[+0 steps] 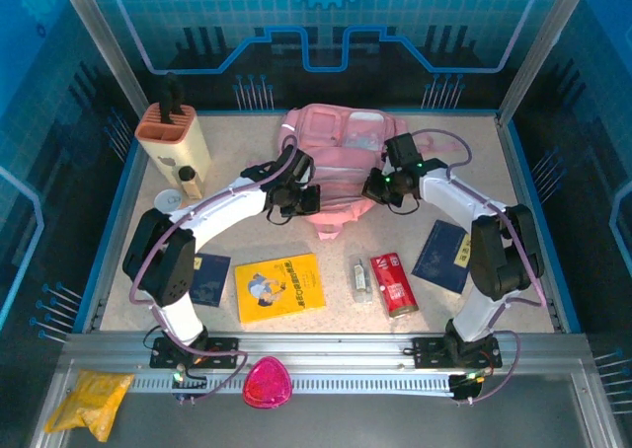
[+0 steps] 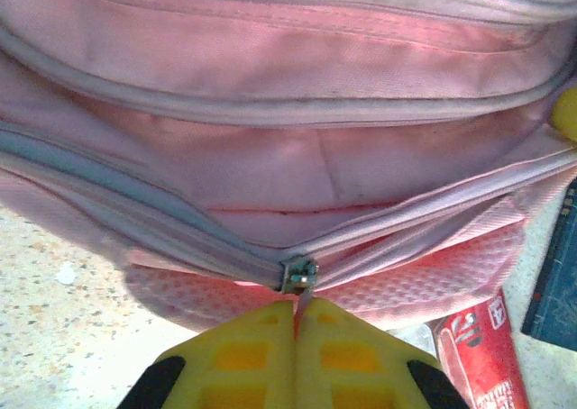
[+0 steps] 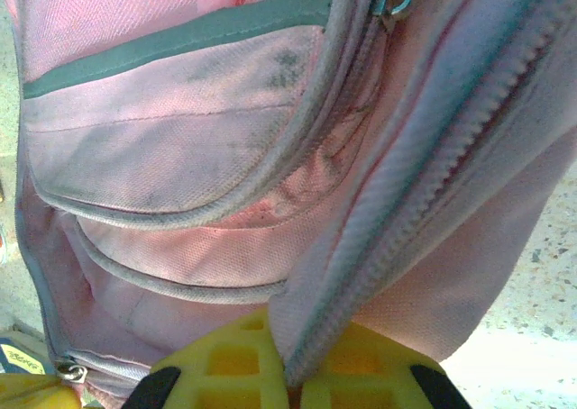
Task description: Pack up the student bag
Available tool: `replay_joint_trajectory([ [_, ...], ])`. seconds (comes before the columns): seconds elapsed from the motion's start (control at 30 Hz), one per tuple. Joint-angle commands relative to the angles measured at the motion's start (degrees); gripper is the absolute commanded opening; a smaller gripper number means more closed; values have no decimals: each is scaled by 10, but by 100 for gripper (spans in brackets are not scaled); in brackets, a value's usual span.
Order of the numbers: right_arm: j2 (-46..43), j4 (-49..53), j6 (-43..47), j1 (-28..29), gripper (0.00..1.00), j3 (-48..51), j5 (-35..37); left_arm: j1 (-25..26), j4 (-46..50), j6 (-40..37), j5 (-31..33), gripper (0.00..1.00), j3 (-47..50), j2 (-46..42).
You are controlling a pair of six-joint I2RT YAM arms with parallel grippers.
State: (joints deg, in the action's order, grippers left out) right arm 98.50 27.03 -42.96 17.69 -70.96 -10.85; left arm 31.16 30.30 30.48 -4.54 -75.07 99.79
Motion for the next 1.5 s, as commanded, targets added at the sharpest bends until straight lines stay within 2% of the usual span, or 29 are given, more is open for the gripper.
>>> replay_joint_trajectory([
  [0.0, -1, 17, 27, -70, 0, -27, 123, -57, 167, 9, 145, 0, 30, 13],
  [0.13, 5, 13, 14, -78, 0, -32, 102, -59, 163, 10, 156, 0, 30, 19],
  [0.23, 6, 15, 17, -71, 0, -37, 96, -52, 137, 11, 110, 0, 32, 10],
  [0.37, 1, 17, 19, -68, 0, -33, 48, -34, 105, 34, 68, 0, 28, 4],
  [0.43, -12, 31, 19, -60, 21, -23, 47, -19, 98, 43, 64, 0, 22, 8],
  [0.5, -35, 35, 11, -56, 31, 5, 34, -12, 105, 51, 69, 0, 10, 18],
  [0.57, -65, 39, -9, -50, 48, 43, 19, -6, 101, 56, 62, 0, 5, 25],
  [0.67, -105, 44, -50, -17, 66, 86, 5, 0, 95, 58, 59, 0, 3, 30],
  [0.77, -121, 14, -102, 31, 76, 121, 3, 2, 104, 66, 61, 0, 2, 43],
  [0.9, -111, -6, -141, 84, 81, 123, 28, 3, 108, 78, 59, 0, 10, 42],
  [1.0, -101, -8, -145, 100, 82, 114, 37, 3, 115, 68, 69, 19, 10, 30],
  [1.1, -98, 0, -145, 116, 84, 105, 55, 3, 132, 47, 111, 32, 4, 11],
  [1.2, -96, 0, -156, 127, 85, 106, 74, 8, 114, -8, 96, 42, 15, -6],
  [1.3, -90, -16, -179, 135, 86, 110, 71, 15, 124, -50, 94, 46, 12, -3],
  [1.4, -82, -31, -194, 141, 86, 109, 78, 27, 136, -88, 120, 47, 0, 10],
  [1.47, -75, -40, -198, 140, 86, 108, 76, 26, 126, -107, 114, 47, 3, 13],
])
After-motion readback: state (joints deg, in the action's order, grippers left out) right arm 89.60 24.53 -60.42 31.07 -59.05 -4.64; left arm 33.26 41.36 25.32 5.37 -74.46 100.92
